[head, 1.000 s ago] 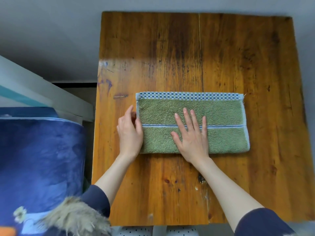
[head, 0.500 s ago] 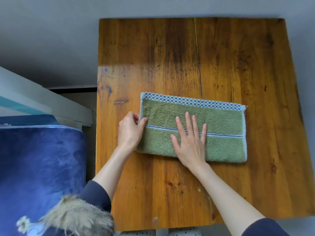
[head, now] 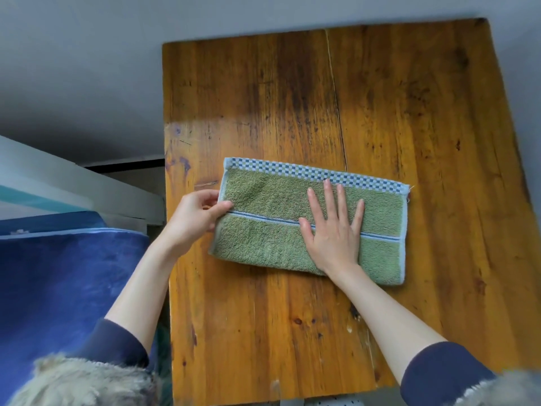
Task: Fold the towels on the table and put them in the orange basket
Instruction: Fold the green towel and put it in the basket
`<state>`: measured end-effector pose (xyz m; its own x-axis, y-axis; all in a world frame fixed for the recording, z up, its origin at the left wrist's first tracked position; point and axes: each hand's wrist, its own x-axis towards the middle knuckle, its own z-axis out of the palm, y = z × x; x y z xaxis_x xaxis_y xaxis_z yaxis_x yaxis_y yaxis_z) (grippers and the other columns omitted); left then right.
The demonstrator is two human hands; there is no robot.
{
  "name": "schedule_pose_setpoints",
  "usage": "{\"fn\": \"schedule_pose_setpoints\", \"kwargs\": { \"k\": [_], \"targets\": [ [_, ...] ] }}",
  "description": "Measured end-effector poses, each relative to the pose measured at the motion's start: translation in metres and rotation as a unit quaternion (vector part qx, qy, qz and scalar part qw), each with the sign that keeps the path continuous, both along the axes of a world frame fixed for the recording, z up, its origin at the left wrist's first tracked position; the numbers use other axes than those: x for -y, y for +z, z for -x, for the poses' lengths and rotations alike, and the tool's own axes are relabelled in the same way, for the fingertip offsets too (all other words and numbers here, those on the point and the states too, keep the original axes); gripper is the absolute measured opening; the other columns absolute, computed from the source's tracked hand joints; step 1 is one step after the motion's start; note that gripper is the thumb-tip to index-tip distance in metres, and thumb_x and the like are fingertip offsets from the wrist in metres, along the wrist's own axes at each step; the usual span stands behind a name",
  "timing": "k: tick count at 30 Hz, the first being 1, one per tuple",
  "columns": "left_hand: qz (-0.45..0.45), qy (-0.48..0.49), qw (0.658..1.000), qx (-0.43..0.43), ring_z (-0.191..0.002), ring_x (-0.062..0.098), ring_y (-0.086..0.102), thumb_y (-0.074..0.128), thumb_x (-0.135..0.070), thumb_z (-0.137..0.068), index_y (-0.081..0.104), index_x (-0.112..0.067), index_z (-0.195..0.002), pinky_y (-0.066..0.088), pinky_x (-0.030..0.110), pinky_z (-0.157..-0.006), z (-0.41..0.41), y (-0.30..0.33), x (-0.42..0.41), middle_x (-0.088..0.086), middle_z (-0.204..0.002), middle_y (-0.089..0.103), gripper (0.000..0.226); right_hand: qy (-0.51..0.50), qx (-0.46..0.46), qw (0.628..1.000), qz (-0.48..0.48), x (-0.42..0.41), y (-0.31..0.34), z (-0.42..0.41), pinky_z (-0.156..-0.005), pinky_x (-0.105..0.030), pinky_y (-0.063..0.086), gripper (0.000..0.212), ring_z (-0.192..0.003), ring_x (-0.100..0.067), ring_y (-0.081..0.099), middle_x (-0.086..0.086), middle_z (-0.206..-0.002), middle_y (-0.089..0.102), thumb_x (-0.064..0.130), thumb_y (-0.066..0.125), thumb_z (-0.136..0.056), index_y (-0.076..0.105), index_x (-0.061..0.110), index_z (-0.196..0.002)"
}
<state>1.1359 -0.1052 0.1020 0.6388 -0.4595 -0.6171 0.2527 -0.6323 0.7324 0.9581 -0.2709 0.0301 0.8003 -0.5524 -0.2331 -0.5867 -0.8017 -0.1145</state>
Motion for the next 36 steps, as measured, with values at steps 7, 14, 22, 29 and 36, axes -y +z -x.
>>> {"fn": "schedule_pose_setpoints", "kwargs": {
  "k": [7,14,22,29,36],
  "targets": [
    [0.003,-0.044,0.993,0.111,-0.074,0.01,0.061,0.059,-0.017,-0.09,0.063,-0.025,-0.097,0.051,0.018,-0.054,0.016,0.031,0.01,0.003,-0.092,0.067,0.011,0.016,-0.02,0.998,-0.058,0.005,0.011,0.0,-0.112,-0.053,-0.016,0.061,-0.141,-0.021,-0.023,0.0,-0.152,-0.02,0.055,-0.002,-0.088,-0.01,0.032,-0.144],
    [0.016,-0.099,0.971,0.215,-0.059,0.018,0.065,0.063,-0.021,-0.087,0.064,-0.02,-0.097,0.056,0.034,-0.06,0.072,0.079,0.065,0.0,-0.085,0.063,0.01,-0.033,0.163,0.965,-0.204,0.029,0.054,0.04,-0.117,-0.03,0.007,0.05,-0.145,-0.016,0.008,-0.002,-0.157,0.012,0.018,0.038,-0.099,0.024,0.018,-0.147],
    [-0.021,-0.153,0.952,0.266,-0.08,0.02,0.061,0.062,-0.021,-0.088,0.059,-0.013,-0.109,0.05,0.032,-0.074,0.151,0.048,0.148,-0.001,-0.088,0.06,0.023,-0.061,0.201,0.966,-0.152,0.061,0.055,0.131,-0.089,-0.031,0.046,0.027,-0.105,-0.021,0.056,-0.006,-0.112,0.063,0.004,0.058,-0.088,0.065,0.006,-0.114],
    [-0.101,-0.147,0.949,0.262,-0.097,0.027,0.055,0.059,-0.017,-0.087,0.054,-0.012,-0.112,0.043,0.036,-0.079,0.182,0.005,0.174,0.006,-0.102,0.059,0.026,0.0,0.125,0.975,-0.184,0.069,0.041,0.154,-0.095,-0.034,0.037,0.029,-0.121,-0.017,0.05,-0.001,-0.128,0.057,0.012,0.052,-0.093,0.063,0.014,-0.119],
    [-0.077,-0.145,0.943,0.289,-0.093,0.027,0.056,0.06,-0.019,-0.087,0.053,-0.012,-0.112,0.046,0.04,-0.081,0.204,-0.002,0.195,0.006,-0.101,0.059,0.026,-0.008,0.096,0.974,-0.207,0.076,0.039,0.162,-0.088,-0.038,0.033,0.038,-0.121,-0.021,0.045,0.004,-0.133,0.054,0.007,0.053,-0.088,0.06,0.019,-0.123]
  ]
}}
